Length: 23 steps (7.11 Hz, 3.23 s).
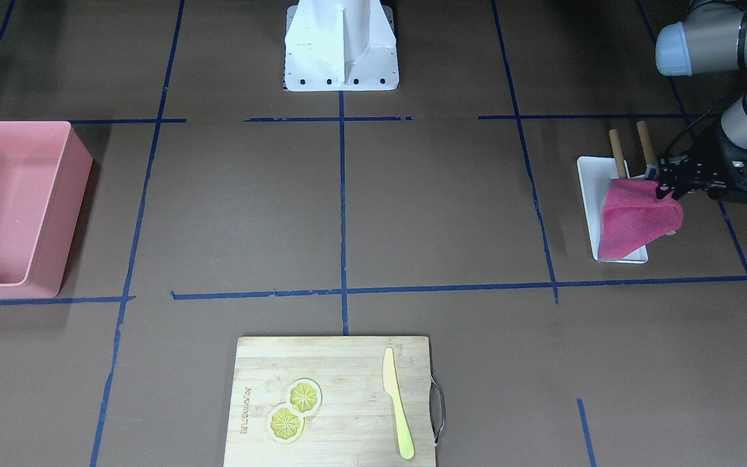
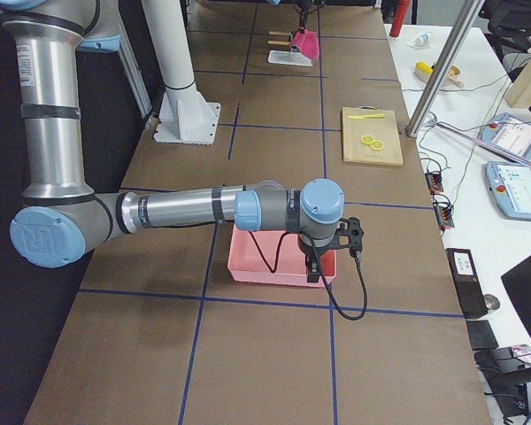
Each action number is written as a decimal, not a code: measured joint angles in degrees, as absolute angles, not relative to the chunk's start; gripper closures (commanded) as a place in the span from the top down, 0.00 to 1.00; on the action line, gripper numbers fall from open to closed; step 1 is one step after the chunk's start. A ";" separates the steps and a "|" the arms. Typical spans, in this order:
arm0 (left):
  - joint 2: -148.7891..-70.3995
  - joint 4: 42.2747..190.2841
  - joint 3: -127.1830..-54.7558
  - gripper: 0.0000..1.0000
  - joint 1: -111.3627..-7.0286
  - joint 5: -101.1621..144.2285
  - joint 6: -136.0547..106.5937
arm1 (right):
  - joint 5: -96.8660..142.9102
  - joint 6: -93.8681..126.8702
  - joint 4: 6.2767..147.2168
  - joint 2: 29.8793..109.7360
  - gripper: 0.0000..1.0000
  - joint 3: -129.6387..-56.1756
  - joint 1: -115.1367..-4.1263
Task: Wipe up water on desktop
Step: 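Lift the pink towel off the rack with the left gripper, then carry the towel to table center with left gripper while right gripper approaches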
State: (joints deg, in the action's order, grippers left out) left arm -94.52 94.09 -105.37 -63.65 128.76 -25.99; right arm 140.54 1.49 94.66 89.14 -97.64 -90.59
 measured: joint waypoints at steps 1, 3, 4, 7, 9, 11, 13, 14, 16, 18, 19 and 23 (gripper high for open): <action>-94.47 94.00 -105.54 0.03 -63.68 128.76 -26.00 | 140.56 1.49 94.66 89.15 1.00 -97.65 -90.60; -94.41 93.61 -106.02 0.00 -63.71 128.82 -26.01 | 140.57 1.49 94.66 89.07 1.00 -97.60 -90.59; -94.42 93.47 -106.21 0.00 -64.02 128.86 -25.97 | 140.67 1.50 94.68 88.98 1.00 -97.57 -90.58; -94.83 91.13 -107.87 0.00 -69.35 129.83 -24.91 | 141.61 1.82 94.66 88.27 1.00 -97.71 -90.58; -99.22 82.71 -111.22 0.00 -74.50 133.89 -24.67 | 142.12 1.79 92.82 88.43 1.00 -98.04 -90.59; -106.00 72.63 -114.21 0.00 -76.71 136.63 -25.05 | 142.99 2.06 88.64 88.59 1.00 -97.52 -90.31; -111.15 70.24 -114.20 0.00 -76.79 140.84 -30.30 | 144.98 4.84 83.69 87.56 1.00 -97.73 -88.16; -113.55 70.72 -113.34 0.00 -76.38 143.30 -35.18 | 145.17 9.81 78.12 86.37 1.00 -97.84 -85.98; -115.39 80.37 -109.55 0.00 -74.89 149.89 -44.43 | 142.43 23.36 65.76 82.47 1.00 -97.99 -79.12; -114.90 96.62 -108.13 0.00 -71.42 144.61 -51.96 | 135.39 33.87 58.52 80.06 1.00 -99.06 -72.10; -113.26 103.58 -110.01 0.00 -68.17 135.50 -54.85 | 132.86 36.05 57.02 79.77 1.00 -100.14 -70.00; -109.93 111.24 -117.76 0.00 -51.36 109.36 -67.82 | 130.62 37.63 56.07 79.09 1.00 -104.61 -66.63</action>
